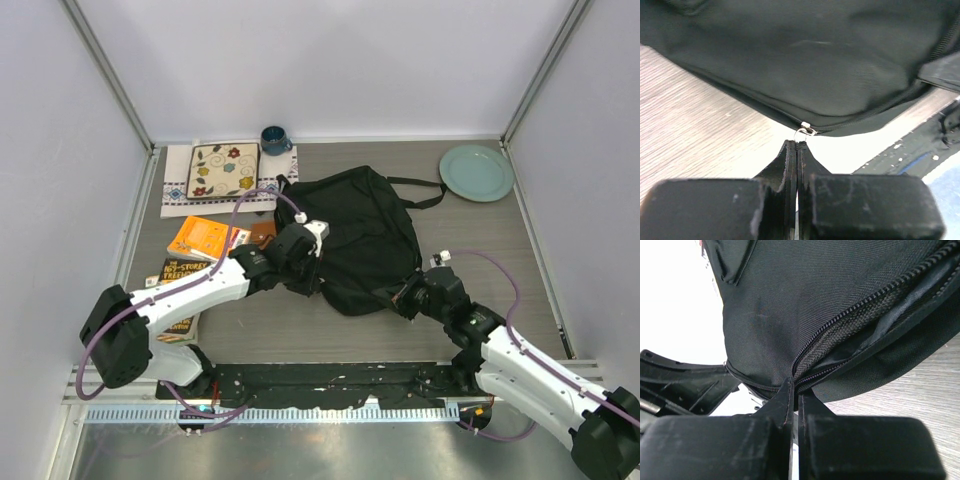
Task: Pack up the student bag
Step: Unzip the student bag at the center of the board.
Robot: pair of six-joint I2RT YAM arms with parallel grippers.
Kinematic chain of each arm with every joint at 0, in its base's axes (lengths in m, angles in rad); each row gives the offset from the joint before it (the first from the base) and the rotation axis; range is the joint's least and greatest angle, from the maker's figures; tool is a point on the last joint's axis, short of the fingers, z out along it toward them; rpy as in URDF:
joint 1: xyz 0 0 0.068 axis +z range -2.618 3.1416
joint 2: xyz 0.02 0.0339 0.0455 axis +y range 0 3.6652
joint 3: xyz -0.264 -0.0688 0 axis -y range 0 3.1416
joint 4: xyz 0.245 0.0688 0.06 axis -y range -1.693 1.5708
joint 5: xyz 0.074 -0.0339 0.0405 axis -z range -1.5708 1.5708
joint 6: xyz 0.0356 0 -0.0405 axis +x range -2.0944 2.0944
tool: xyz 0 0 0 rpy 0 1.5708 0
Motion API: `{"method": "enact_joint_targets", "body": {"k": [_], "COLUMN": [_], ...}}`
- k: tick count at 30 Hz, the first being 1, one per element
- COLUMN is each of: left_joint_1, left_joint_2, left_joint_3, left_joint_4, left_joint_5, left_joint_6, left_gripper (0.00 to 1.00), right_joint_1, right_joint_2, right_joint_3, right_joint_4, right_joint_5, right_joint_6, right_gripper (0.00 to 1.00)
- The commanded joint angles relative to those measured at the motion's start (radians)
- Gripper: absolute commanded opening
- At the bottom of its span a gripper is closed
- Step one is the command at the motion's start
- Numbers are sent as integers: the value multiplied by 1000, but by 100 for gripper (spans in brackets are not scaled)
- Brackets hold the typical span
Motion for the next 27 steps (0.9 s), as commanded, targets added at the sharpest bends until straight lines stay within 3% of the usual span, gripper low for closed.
{"method": "enact_joint_targets", "body": {"k": [1, 15, 17, 22, 25, 26, 27], "left_joint_1": [78, 112, 113, 113, 113, 113, 113], "left_joint_2": [-60, -12, -3, 0, 38, 43, 46], "left_joint_3": [-56, -26, -5, 22, 77, 96, 125], "left_joint_4": [-96, -82, -99, -47, -67, -76, -89], "left_joint_5": [-114, -200, -214, -159, -154, -162, -186], "left_joint_6": [52, 34, 42, 48, 54, 57, 59], "left_gripper": [0, 0, 12, 29, 46, 59, 63], "right_joint_1": [-5, -5, -5, -4, -1, 0, 0], "right_joint_2": [-4, -19, -47, -172, -284, -304, -315], "right_joint_3": [-14, -23, -18, -20, -43, -53, -64], "right_joint_4": [-93, -73, -119, -205, -259, -253, -239], "right_joint_5": [94, 54, 86, 194, 273, 287, 295], "right_joint_6": [-50, -67, -67, -29, 34, 45, 65], "right_gripper": [0, 1, 0, 0, 0, 0, 0]}}
